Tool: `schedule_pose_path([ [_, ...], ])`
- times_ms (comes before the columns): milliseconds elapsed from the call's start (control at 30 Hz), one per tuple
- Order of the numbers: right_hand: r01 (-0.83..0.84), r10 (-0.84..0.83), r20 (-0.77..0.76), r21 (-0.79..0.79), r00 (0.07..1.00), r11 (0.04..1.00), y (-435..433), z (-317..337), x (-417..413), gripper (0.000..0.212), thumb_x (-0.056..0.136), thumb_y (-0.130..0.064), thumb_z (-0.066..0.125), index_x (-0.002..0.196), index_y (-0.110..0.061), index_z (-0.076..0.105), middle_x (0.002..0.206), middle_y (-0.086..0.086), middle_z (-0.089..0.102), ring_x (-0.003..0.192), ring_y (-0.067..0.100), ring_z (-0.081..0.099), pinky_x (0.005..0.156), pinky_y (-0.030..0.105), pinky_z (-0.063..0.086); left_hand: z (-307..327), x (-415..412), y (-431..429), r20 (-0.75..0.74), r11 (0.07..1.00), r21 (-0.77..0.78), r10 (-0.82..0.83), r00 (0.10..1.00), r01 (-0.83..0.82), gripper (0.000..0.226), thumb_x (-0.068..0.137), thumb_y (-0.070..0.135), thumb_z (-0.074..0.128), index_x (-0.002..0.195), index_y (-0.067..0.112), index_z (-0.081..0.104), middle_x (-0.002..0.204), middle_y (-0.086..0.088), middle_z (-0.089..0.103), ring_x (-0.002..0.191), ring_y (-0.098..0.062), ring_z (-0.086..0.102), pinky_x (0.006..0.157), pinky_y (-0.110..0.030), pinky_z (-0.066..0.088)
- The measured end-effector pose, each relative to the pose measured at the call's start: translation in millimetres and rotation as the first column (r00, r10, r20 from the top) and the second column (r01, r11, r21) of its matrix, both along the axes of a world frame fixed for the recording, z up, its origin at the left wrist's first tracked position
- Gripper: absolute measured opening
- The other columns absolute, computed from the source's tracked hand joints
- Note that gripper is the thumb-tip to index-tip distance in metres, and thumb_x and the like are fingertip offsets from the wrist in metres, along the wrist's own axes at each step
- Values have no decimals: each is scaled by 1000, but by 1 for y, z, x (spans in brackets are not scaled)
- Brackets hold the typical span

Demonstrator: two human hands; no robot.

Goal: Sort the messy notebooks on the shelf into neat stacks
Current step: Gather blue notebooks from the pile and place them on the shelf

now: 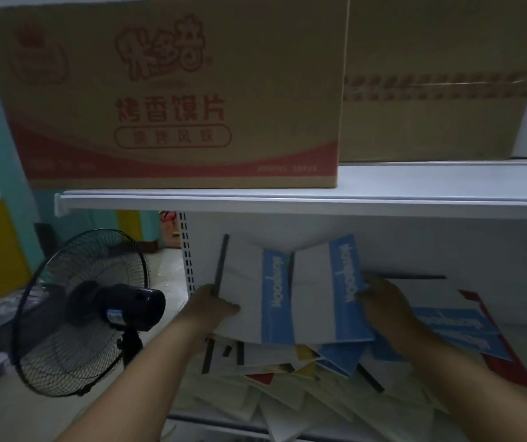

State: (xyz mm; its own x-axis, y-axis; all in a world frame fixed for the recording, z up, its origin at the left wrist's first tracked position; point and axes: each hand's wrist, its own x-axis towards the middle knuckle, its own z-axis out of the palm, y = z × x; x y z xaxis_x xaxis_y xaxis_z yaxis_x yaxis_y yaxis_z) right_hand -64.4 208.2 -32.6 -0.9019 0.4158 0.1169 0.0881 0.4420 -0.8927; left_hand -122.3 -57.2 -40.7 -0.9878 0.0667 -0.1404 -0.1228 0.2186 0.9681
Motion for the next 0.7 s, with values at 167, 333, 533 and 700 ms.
schedule_pose_path([
  [167,91,-147,-96,-436,985,895,21,3,10,21,95,-6,50,114,-12,59,110,15,62,85,30,60,81,47,51,-9,22,-30,38,916,369,-186,982,159,43,77,0,64,112,22,57,108,-9,69,100,-31,63,71,-43,56],
  [333,-178,165,-69,-331,984,927,-31,5,13,15,94,-10,54,106,-19,60,101,5,66,87,25,65,81,41,53,-11,35,3,32,862,471,-229,973,187,35,83,20,65,117,21,60,109,-9,71,104,-31,64,83,-45,54],
  [533,-29,26,14,275,1000,961,-15,-8,27,37,94,-28,54,128,-13,56,113,4,64,101,20,62,91,38,50,-16,37,13,3,864,495,-110,994,94,34,88,-2,53,119,14,59,105,-15,69,97,-34,63,82,-46,53],
  [700,-458,192,473,550,860,699,-23,-21,45,91,75,-72,54,148,-30,19,155,-7,18,143,18,19,115,38,24,-17,31,5,40,847,527,-111,993,73,27,92,3,49,109,21,59,101,-12,64,90,-32,59,68,-37,50],
])
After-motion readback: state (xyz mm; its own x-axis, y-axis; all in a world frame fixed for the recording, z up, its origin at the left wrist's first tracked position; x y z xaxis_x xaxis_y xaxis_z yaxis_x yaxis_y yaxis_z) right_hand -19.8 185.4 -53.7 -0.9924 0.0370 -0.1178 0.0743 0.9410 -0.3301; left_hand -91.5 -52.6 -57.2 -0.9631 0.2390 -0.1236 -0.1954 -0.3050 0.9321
